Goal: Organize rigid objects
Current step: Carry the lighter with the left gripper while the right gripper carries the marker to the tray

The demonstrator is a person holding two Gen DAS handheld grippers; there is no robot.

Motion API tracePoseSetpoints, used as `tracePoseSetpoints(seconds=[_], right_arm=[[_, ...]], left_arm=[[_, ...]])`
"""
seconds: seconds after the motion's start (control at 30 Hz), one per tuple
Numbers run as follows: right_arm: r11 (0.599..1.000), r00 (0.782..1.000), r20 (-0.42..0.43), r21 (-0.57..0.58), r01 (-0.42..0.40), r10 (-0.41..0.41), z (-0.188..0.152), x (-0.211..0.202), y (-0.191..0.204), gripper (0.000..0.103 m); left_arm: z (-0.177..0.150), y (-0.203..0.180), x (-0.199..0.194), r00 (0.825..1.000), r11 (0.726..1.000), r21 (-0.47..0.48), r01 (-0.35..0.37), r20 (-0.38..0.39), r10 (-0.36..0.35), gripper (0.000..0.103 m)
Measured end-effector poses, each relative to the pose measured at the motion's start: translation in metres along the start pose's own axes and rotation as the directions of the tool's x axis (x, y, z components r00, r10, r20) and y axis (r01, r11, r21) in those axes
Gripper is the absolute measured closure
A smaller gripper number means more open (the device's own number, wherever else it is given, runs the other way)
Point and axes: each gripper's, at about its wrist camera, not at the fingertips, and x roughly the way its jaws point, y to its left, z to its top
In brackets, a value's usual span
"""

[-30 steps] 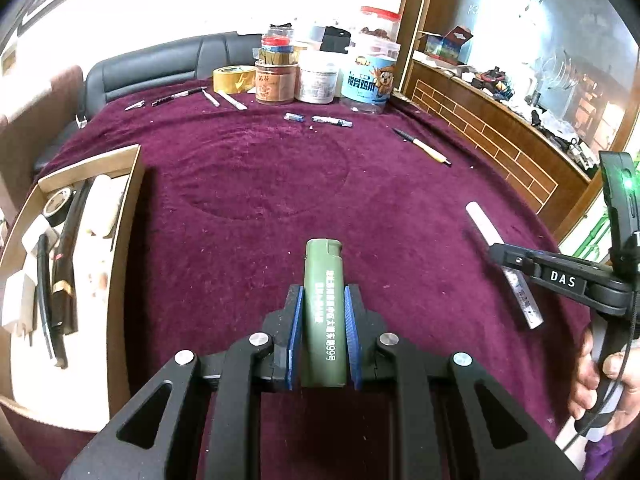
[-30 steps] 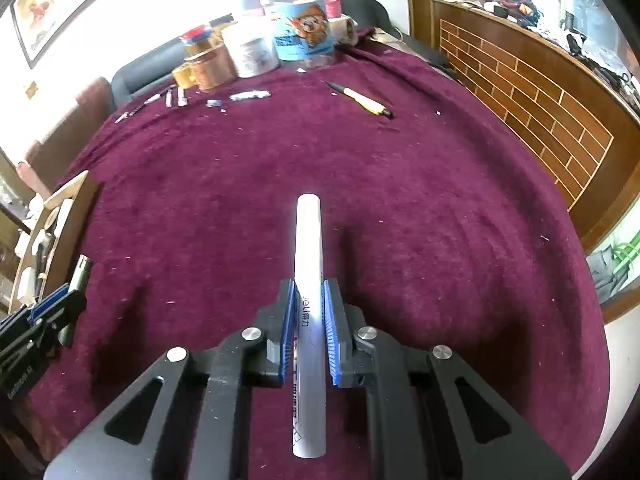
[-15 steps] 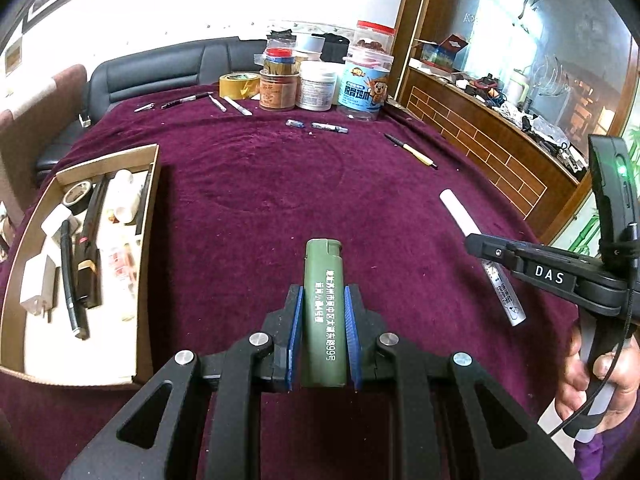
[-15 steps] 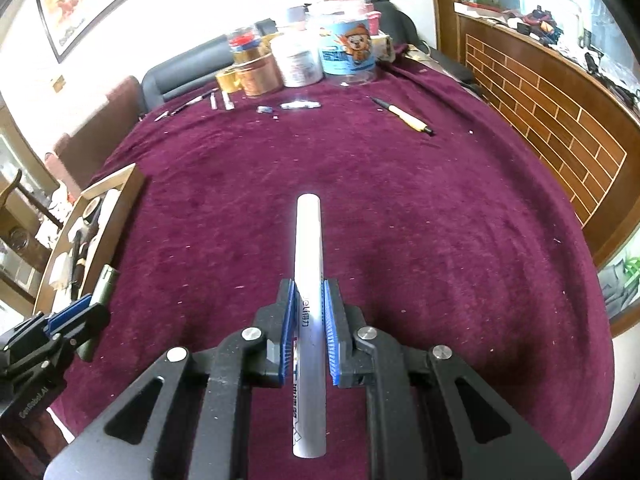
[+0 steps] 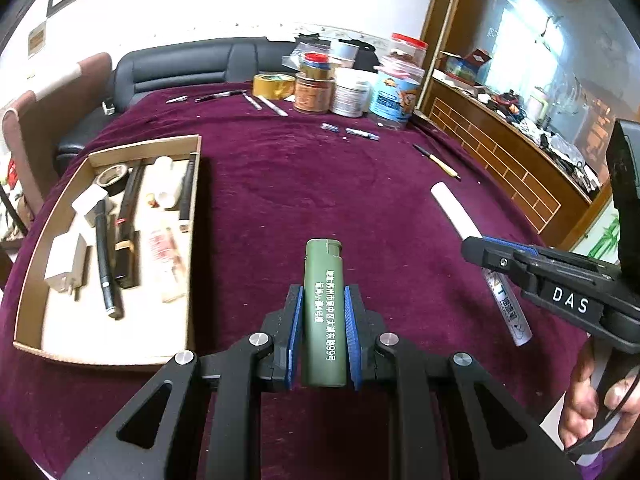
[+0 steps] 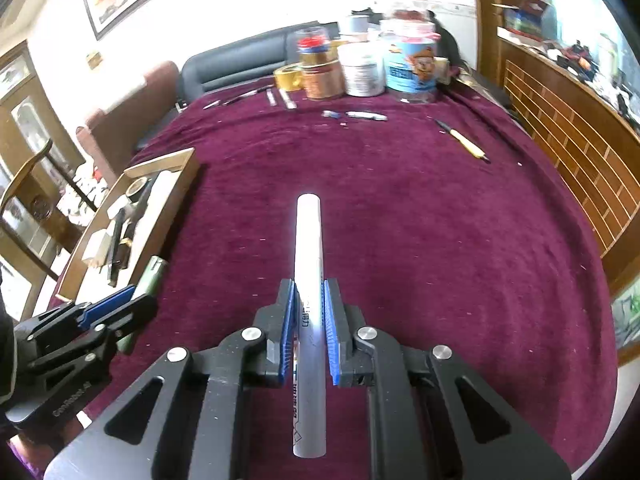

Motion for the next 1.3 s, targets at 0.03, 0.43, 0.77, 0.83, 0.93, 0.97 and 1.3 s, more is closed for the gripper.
tracePoseSetpoints(seconds=[0.03, 0.43, 0.77, 0.83, 0.93, 0.97, 1.3], right_arm=[[1.0, 1.0, -0.002, -0.009, -0.005, 0.005, 0.001, 0.001, 0.005, 0.091], [0.993, 0.998, -0.026, -0.105, -0.057, 0.055, 0.009, 0.01, 0.064, 0.091], [0.975, 0.992, -0.062, -0.187, -0.119, 0.109, 0.022, 0.026, 0.12, 0.091], [0.97, 0.99, -0.074, -0.2, -0.137, 0.124, 0.025, 0.032, 0.131, 0.091], [0.963, 0.985, -0.095, -0.214, -0.163, 0.146, 0.03, 0.04, 0.147, 0.091], [0.961, 0.983, -0.101, -0.22, -0.17, 0.151, 0.031, 0.043, 0.151, 0.091], [0.939, 0.967, -0.177, -0.26, -0.225, 0.183, 0.033, 0.079, 0.195, 0.091]], left_arm=[[0.0, 0.002, -0.001, 1.0, 1.0, -0.005, 0.001, 0.001, -0.001, 0.087], [-0.003, 0.05, -0.016, 0.999, 0.995, -0.102, -0.006, 0.031, 0.009, 0.087], [-0.012, 0.123, -0.033, 0.996, 0.971, -0.231, -0.06, 0.045, 0.073, 0.086], [-0.014, 0.141, -0.036, 0.994, 0.961, -0.265, -0.079, 0.046, 0.095, 0.086], [-0.016, 0.165, -0.039, 0.991, 0.944, -0.314, -0.101, 0.047, 0.122, 0.086], [-0.016, 0.171, -0.04, 0.991, 0.94, -0.326, -0.106, 0.047, 0.128, 0.086], [-0.02, 0.218, -0.027, 0.99, 0.907, -0.401, -0.129, 0.007, 0.144, 0.086]])
